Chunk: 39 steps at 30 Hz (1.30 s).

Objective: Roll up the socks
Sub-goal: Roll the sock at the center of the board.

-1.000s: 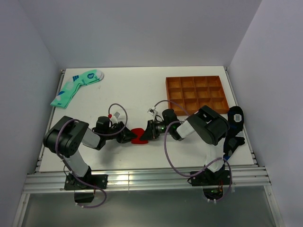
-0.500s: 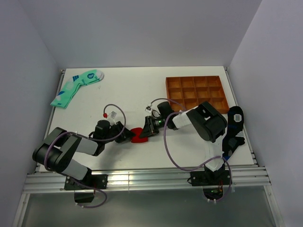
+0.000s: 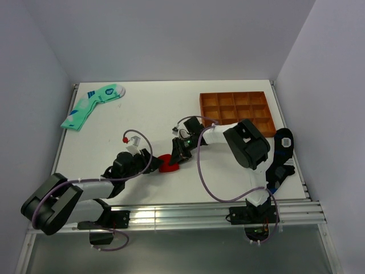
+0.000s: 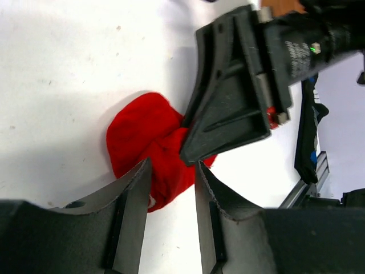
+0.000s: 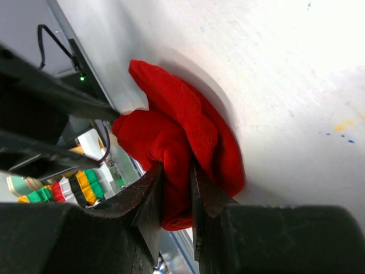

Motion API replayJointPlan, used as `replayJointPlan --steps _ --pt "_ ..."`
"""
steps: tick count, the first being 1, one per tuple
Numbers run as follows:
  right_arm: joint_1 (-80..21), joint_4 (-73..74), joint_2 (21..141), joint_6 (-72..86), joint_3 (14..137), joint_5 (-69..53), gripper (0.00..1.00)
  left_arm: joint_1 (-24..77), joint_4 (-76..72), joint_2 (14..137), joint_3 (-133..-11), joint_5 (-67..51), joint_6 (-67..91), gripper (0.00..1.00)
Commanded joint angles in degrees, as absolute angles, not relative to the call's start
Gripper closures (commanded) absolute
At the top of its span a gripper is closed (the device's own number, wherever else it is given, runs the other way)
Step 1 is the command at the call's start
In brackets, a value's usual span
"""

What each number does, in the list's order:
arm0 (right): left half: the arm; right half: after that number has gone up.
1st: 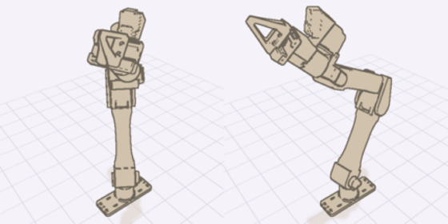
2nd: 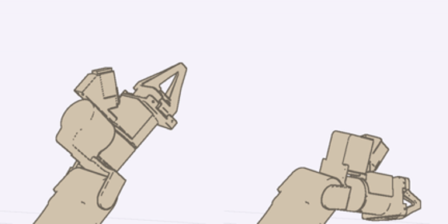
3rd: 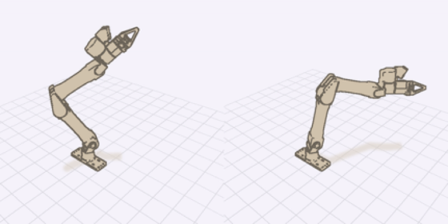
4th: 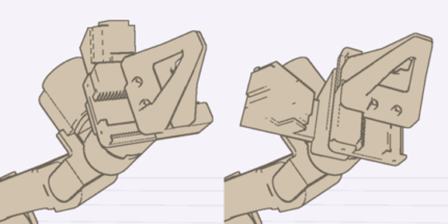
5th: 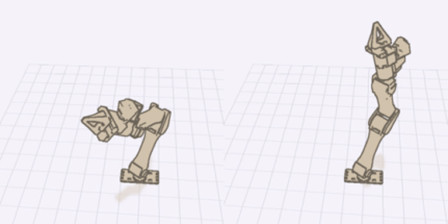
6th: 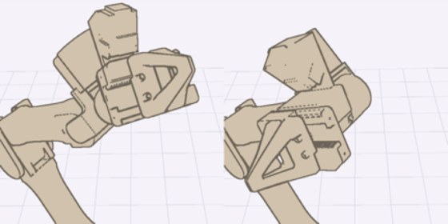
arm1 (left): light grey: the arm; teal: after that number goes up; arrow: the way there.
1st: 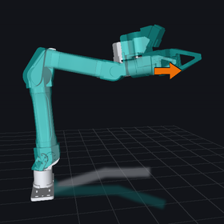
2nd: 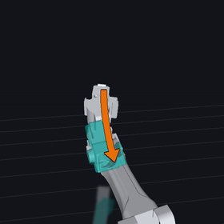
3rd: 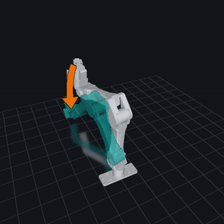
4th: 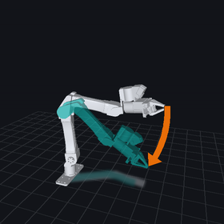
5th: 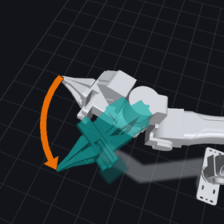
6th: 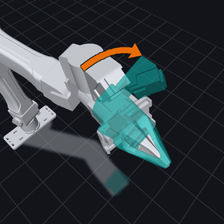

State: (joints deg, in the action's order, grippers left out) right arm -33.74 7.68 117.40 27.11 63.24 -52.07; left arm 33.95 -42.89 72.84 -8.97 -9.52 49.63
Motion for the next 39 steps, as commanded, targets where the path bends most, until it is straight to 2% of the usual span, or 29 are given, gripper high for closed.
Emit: replayJointPlan --steps 1,5,8,11,19,26,39 --pt "-32.8 26.3 123.3 18.2 63.7 -30.7 0.98 35.6 -42.8 68.6 -8.4 -4.0 45.8 0.58" --pt "-32.7 32.1 124.5 16.0 68.1 -29.4 0.98 38.1 -43.2 65.8 -7.6 -0.7 43.3 0.57" --pt "-32.7 37.3 125.6 14.0 72.1 -27.0 0.99 42.9 -43.3 63.9 -7.9 4.6 40.4 0.47" --pt "-32.6 40.9 125.8 13.1 75.3 -26.0 0.99 49.1 -43.6 63.8 -8.6 10.1 38.6 0.47" --pt "-32.6 49.9 127.5 10.3 83.2 -24.1 0.99 58.0 -49.2 71.4 -10.5 21.8 33.2 0.48" --pt "-32.6 51.9 128.9 10.5 86.1 -25.9 1.00 60.9 -54.2 78.0 -12.8 24.3 28.0 0.48" --pt "-33.0 67.0 136.0 11.2 101.0 -24.6 1.00 61.2 -53.6 75.9 -14.4 21.1 22.5 0.47"
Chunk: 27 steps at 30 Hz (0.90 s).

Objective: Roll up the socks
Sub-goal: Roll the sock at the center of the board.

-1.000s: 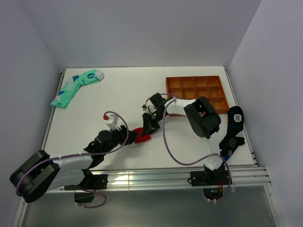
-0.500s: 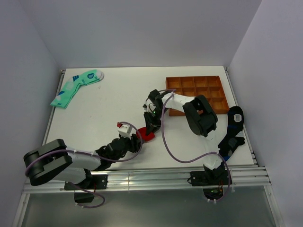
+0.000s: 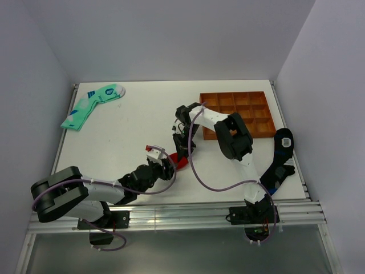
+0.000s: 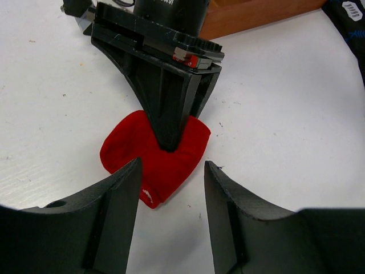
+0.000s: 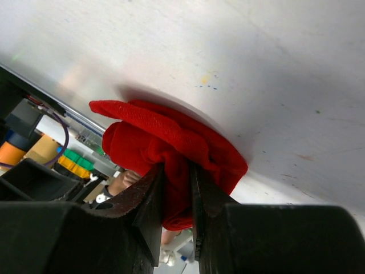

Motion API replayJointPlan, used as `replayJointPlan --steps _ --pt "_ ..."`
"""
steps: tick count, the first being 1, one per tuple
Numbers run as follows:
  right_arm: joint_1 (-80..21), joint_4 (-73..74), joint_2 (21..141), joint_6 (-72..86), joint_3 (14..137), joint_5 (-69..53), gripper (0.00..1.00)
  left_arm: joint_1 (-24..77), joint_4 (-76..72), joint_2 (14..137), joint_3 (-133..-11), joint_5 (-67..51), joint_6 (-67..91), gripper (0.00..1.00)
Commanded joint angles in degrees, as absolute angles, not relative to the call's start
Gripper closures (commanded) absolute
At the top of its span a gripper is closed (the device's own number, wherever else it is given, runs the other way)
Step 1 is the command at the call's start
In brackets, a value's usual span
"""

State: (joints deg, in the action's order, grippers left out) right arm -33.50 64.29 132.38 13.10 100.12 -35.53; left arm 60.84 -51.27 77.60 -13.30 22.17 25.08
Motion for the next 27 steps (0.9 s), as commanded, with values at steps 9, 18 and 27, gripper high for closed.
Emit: replayJointPlan --steps 9,18,27 --pt "-33.4 67.4 137.8 12.4 101.5 -26.7 1.00 61.4 -55.9 77.8 -14.2 19.1 17.2 0.46" --pt "-33.4 67.3 137.3 12.1 101.9 -26.2 1.00 63.9 -48.4 85.3 -22.3 20.2 12.2 0.44" --pt "-33.4 66.7 136.4 11.9 100.7 -26.4 1.00 67.2 -42.5 88.0 -24.8 26.5 11.6 0.45"
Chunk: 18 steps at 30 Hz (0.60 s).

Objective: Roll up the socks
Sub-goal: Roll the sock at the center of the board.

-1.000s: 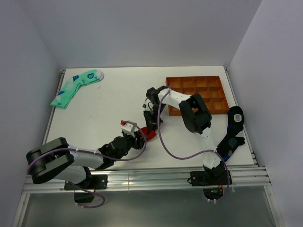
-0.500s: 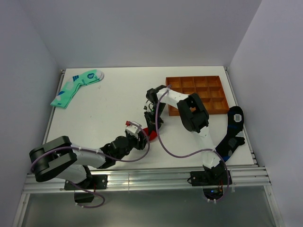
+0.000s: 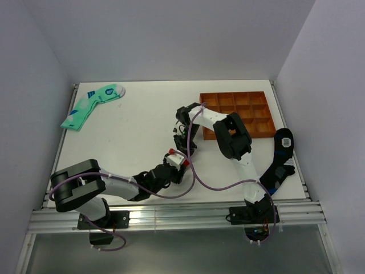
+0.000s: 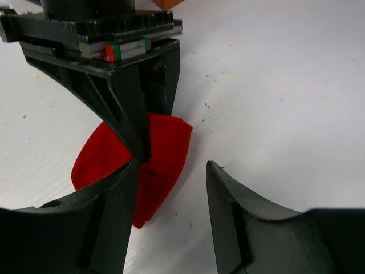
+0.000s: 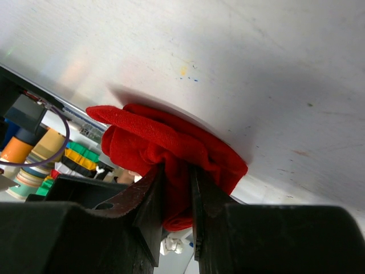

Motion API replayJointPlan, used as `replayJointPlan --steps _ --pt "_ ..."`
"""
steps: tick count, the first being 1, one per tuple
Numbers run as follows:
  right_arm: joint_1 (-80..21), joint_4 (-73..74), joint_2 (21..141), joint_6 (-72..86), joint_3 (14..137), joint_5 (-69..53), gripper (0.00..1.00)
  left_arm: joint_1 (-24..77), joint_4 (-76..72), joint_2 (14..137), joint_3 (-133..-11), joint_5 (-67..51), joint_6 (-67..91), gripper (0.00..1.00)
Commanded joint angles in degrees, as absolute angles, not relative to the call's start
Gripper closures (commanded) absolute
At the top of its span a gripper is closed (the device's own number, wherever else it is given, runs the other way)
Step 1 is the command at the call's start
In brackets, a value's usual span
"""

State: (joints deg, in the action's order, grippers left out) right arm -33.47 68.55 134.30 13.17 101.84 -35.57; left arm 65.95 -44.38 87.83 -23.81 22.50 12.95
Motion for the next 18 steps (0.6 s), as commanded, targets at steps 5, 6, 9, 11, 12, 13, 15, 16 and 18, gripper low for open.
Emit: replayJointPlan --steps 5,6,9,11,12,13,15,16,18 --pt "-33.4 66.6 136.5 11.7 100.4 -26.5 1.00 67.4 -41.8 88.7 -24.8 30.4 11.0 0.45" --pt "-33.4 66.5 136.3 11.8 100.2 -26.5 1.00 67.4 -41.7 88.9 -24.9 30.3 10.8 0.45" --pt "-33.4 66.7 136.1 11.9 100.3 -26.5 1.00 67.4 -42.0 89.9 -25.1 30.0 10.4 0.44" --pt "-33.4 66.5 135.7 11.7 100.5 -26.5 1.00 67.4 -42.3 90.8 -25.3 29.5 9.9 0.45" --pt "-33.4 66.5 135.6 11.7 100.5 -26.5 1.00 67.4 -41.6 91.2 -26.1 29.6 9.8 0.45" --pt "-33.4 66.6 135.5 11.8 100.5 -26.5 1.00 67.4 -41.2 92.4 -26.4 29.8 9.4 0.45" --pt "-33.3 66.5 135.4 11.7 100.5 -26.7 1.00 67.6 -40.7 93.9 -27.4 29.5 9.3 0.46" --pt "-33.4 66.6 135.4 11.7 100.6 -26.7 1.00 67.7 -40.4 94.3 -27.7 29.6 9.1 0.46" --pt "-33.3 66.4 135.4 11.6 100.8 -26.7 1.00 67.9 -40.4 95.4 -28.1 29.7 9.2 0.47"
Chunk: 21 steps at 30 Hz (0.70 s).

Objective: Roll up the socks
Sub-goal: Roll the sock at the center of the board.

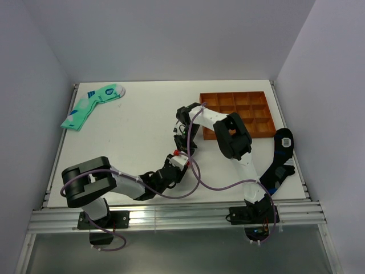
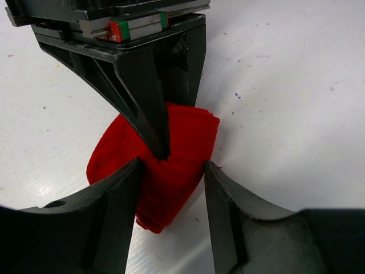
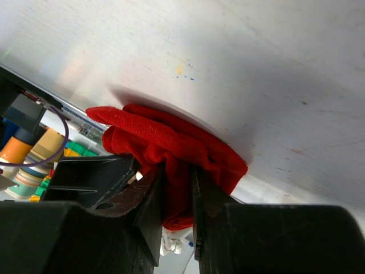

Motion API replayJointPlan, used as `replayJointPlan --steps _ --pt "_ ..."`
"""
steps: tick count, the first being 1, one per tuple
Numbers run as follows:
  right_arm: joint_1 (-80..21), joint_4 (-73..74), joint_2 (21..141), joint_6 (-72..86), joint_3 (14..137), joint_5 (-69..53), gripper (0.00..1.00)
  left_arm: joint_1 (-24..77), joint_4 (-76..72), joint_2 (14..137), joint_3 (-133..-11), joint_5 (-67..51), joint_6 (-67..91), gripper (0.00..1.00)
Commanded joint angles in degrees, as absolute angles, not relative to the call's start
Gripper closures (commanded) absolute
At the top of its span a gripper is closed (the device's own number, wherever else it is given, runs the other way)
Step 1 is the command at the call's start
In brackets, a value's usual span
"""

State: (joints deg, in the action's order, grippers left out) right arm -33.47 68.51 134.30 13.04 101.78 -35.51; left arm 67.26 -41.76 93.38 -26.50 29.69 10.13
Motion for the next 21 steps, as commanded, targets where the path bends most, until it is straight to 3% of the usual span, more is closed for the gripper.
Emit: replayJointPlan --steps 1,14,21 --pt "-33.3 66.4 135.5 11.7 100.8 -26.8 1.00 67.9 -40.1 95.8 -28.2 29.7 9.3 0.48" --pt "-33.1 64.4 135.4 11.2 99.9 -27.4 1.00 68.1 -37.4 97.7 -28.8 30.3 11.1 0.64" --pt "-32.9 63.1 134.2 11.2 99.7 -27.5 1.00 68.2 -34.8 99.3 -30.1 29.5 12.0 0.85"
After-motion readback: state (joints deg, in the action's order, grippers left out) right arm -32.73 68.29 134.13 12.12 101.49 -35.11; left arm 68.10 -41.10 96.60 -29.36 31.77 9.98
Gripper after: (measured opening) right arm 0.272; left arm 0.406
